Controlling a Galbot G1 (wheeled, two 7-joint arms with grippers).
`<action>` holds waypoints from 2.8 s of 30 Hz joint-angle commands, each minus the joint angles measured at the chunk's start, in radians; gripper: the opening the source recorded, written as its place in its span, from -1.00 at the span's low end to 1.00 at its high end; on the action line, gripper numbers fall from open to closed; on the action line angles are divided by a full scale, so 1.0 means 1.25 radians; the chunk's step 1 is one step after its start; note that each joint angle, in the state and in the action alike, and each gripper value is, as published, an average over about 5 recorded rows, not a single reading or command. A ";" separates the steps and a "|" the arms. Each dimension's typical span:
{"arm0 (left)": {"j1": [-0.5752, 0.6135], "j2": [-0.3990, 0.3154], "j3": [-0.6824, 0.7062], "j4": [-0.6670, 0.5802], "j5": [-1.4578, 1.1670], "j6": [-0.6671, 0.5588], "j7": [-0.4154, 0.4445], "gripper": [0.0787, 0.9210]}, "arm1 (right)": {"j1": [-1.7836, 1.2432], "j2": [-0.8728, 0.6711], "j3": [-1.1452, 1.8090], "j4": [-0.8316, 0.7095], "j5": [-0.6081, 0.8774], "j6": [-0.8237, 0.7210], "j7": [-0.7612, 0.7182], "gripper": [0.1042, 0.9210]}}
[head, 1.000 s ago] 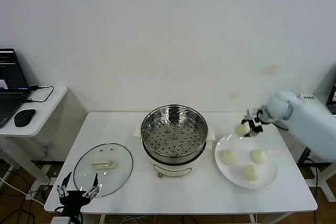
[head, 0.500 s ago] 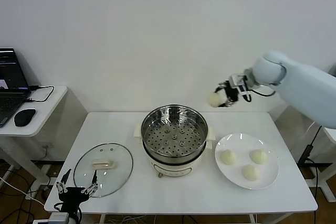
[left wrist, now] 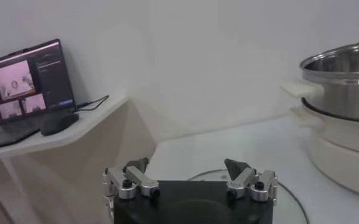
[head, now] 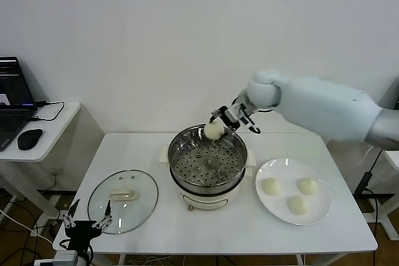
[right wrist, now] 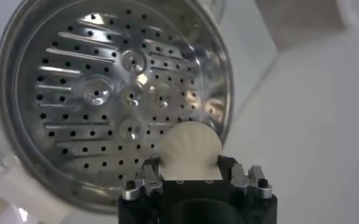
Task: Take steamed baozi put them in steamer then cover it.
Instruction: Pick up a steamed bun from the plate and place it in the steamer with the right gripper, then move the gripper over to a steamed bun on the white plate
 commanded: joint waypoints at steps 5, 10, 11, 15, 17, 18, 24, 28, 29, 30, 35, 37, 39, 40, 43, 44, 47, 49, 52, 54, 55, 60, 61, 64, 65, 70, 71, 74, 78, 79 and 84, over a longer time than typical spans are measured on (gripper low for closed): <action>-0.002 0.001 -0.004 0.003 -0.002 0.001 0.000 0.77 | -0.072 0.105 -0.015 -0.138 -0.207 0.177 0.057 0.24; -0.004 0.000 -0.003 0.004 -0.002 0.000 0.000 0.77 | -0.086 0.121 -0.008 -0.169 -0.251 0.197 0.074 0.24; -0.005 -0.001 -0.002 0.004 -0.002 0.000 0.000 0.77 | -0.090 0.125 -0.005 -0.178 -0.263 0.202 0.079 0.25; -0.005 -0.004 -0.002 0.001 -0.002 0.000 0.000 0.77 | -0.099 0.138 0.009 -0.202 -0.281 0.214 0.097 0.37; -0.005 -0.005 -0.002 0.000 -0.002 0.000 0.000 0.77 | -0.093 0.135 0.010 -0.196 -0.266 0.211 0.099 0.48; -0.005 -0.006 -0.002 0.000 -0.002 0.000 0.000 0.77 | -0.087 0.130 0.009 -0.187 -0.247 0.205 0.096 0.56; -0.008 -0.008 0.000 -0.005 -0.001 0.001 -0.001 0.77 | 0.000 0.045 -0.007 -0.044 0.005 -0.007 0.009 0.75; -0.010 -0.005 0.002 -0.011 -0.002 0.003 0.002 0.77 | 0.073 -0.067 -0.007 0.104 0.167 -0.241 -0.078 0.76; -0.011 -0.004 0.001 -0.013 -0.003 0.003 0.003 0.77 | 0.089 -0.096 -0.006 0.138 0.187 -0.289 -0.092 0.76; -0.011 -0.002 0.001 -0.015 -0.004 0.004 0.004 0.77 | 0.103 -0.126 -0.005 0.169 0.207 -0.334 -0.103 0.76; -0.011 0.008 -0.004 -0.022 -0.009 0.004 0.007 0.77 | 0.151 -0.263 -0.005 0.308 0.283 -0.486 -0.119 0.76; -0.011 0.010 -0.005 -0.025 -0.010 0.004 0.007 0.77 | 0.156 -0.330 -0.008 0.351 0.288 -0.512 -0.121 0.76; -0.011 0.012 -0.004 -0.028 -0.010 0.004 0.008 0.77 | 0.154 -0.393 -0.015 0.384 0.277 -0.518 -0.123 0.76; -0.011 0.012 -0.004 -0.029 -0.010 0.004 0.008 0.77 | 0.149 -0.423 -0.019 0.398 0.266 -0.518 -0.124 0.76; -0.012 0.016 -0.004 -0.032 -0.011 0.004 0.009 0.77 | 0.124 -0.495 -0.029 0.426 0.226 -0.511 -0.127 0.76; -0.012 0.017 -0.004 -0.032 -0.011 0.004 0.009 0.77 | 0.111 -0.513 -0.031 0.431 0.211 -0.508 -0.126 0.76; -0.012 0.019 -0.005 -0.030 -0.012 0.004 0.009 0.77 | 0.071 -0.549 -0.031 0.435 0.170 -0.500 -0.122 0.76; -0.012 0.020 -0.005 -0.028 -0.012 0.004 0.009 0.77 | 0.037 -0.562 -0.021 0.429 0.149 -0.496 -0.119 0.76; -0.013 0.020 -0.006 -0.026 -0.012 0.004 0.009 0.77 | -0.029 -0.571 0.007 0.411 0.122 -0.490 -0.116 0.76; -0.014 0.019 -0.007 -0.024 -0.012 0.005 0.009 0.77 | -0.077 -0.571 0.027 0.396 0.105 -0.485 -0.114 0.76; -0.015 0.019 -0.009 -0.023 -0.012 0.006 0.009 0.77 | -0.104 -0.570 0.041 0.389 0.095 -0.483 -0.112 0.76; -0.014 0.017 -0.016 -0.015 -0.012 0.006 0.010 0.77 | -0.256 -0.554 0.144 0.351 0.040 -0.471 -0.098 0.76; -0.013 0.016 -0.017 -0.014 -0.012 0.006 0.010 0.77 | -0.285 -0.547 0.166 0.340 0.031 -0.469 -0.095 0.76; -0.012 0.014 -0.020 -0.010 -0.012 0.006 0.010 0.77 | -0.359 -0.520 0.221 0.302 0.005 -0.464 -0.088 0.76; -0.011 0.013 -0.021 -0.010 -0.012 0.006 0.010 0.77 | -0.377 -0.509 0.234 0.288 -0.003 -0.462 -0.087 0.76; -0.010 0.013 -0.028 -0.009 -0.013 0.008 0.010 0.77 | -0.431 -0.455 0.276 0.223 -0.012 -0.456 -0.082 0.76; -0.009 0.013 -0.030 -0.009 -0.013 0.008 0.010 0.77 | -0.436 -0.443 0.279 0.213 -0.013 -0.455 -0.080 0.76; -0.009 0.012 -0.034 -0.006 -0.014 0.008 0.010 0.77 | -0.443 -0.409 0.282 0.187 -0.014 -0.453 -0.074 0.76; -0.008 0.012 -0.037 -0.003 -0.014 0.008 0.010 0.77 | -0.447 -0.367 0.290 0.157 -0.015 -0.450 -0.064 0.76; -0.008 0.012 -0.037 -0.002 -0.014 0.008 0.011 0.77 | -0.448 -0.358 0.292 0.150 -0.016 -0.449 -0.063 0.76; -0.010 0.011 -0.039 0.002 -0.015 0.008 0.010 0.77 | -0.459 -0.325 0.307 0.118 -0.024 -0.450 -0.057 0.76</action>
